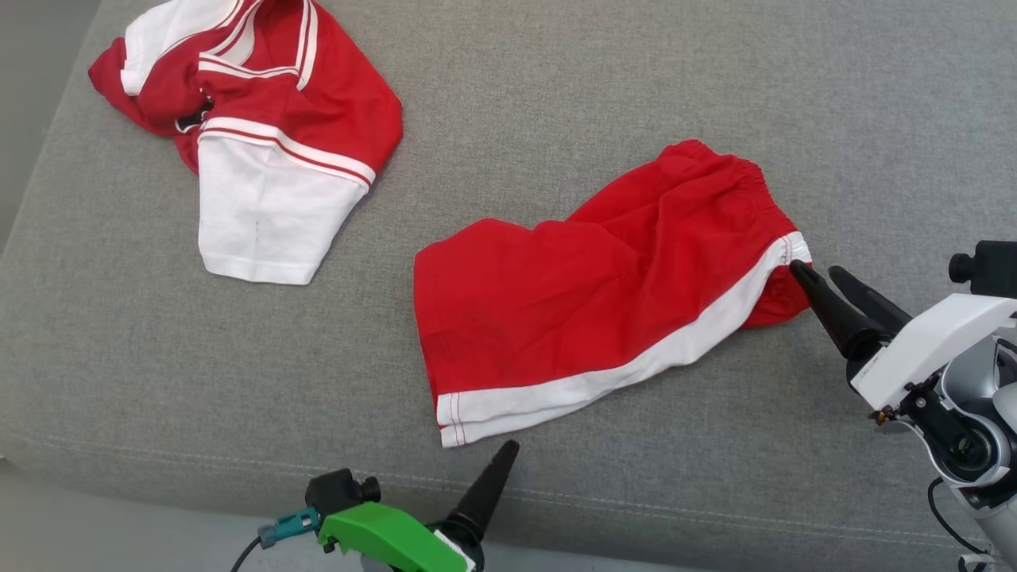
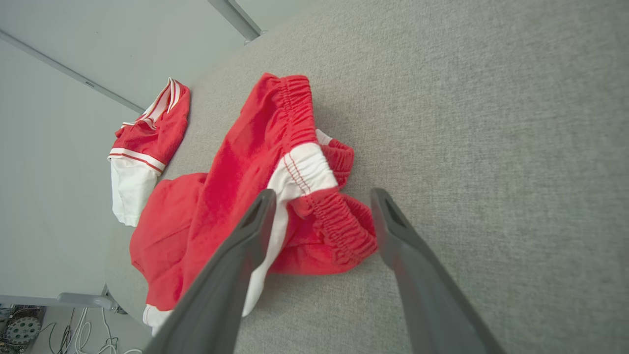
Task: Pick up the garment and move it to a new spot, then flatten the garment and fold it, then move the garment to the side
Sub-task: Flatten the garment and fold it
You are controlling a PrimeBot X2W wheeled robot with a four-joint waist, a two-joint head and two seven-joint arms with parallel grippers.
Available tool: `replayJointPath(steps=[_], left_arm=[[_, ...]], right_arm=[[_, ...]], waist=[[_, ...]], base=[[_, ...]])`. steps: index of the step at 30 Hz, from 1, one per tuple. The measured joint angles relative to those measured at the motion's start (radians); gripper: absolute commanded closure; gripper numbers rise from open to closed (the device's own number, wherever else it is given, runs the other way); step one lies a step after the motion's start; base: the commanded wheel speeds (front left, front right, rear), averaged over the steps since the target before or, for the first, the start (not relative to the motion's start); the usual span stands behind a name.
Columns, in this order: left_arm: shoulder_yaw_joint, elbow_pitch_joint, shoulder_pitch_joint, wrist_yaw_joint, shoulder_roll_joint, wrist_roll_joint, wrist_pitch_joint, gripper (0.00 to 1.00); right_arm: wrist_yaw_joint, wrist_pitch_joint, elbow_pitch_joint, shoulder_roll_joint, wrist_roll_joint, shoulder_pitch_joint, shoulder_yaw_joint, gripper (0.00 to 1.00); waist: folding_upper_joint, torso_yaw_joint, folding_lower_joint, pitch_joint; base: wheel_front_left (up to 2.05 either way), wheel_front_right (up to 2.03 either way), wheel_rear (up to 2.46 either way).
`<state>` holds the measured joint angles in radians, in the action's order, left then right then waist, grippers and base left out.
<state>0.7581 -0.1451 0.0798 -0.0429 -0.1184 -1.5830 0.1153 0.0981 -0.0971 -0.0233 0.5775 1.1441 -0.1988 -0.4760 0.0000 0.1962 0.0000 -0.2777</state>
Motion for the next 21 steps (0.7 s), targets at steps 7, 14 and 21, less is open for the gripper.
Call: replayJointPath(steps=[7, 14, 21], left_arm=[[-0.037, -0.026, 0.002, 0.003, 0.008, -0.032, 0.001, 0.00], [-0.058, -0.049, 0.034, 0.006, 0.010, -0.022, 0.010, 0.00], [-0.076, -0.072, 0.069, -0.002, 0.023, -0.023, 0.015, 0.00]], right_arm=[[0.001, 0.000, 0.006, 0.000, -0.001, -0.002, -0.002, 0.00], [0.001, 0.000, 0.012, 0.002, -0.002, -0.005, 0.002, 0.00], [0.002, 0.000, 0.014, 0.002, -0.003, -0.009, 0.002, 0.00]], waist=[[0.0000, -0.007, 0.0000, -0.006], [0.0000, -0.015, 0.0000, -0.021], [0.0000, -0.020, 0.0000, -0.033]], base=[[0.00, 0.00, 0.00], [0.00, 0.00, 0.00], [0.00, 0.00, 0.00]])
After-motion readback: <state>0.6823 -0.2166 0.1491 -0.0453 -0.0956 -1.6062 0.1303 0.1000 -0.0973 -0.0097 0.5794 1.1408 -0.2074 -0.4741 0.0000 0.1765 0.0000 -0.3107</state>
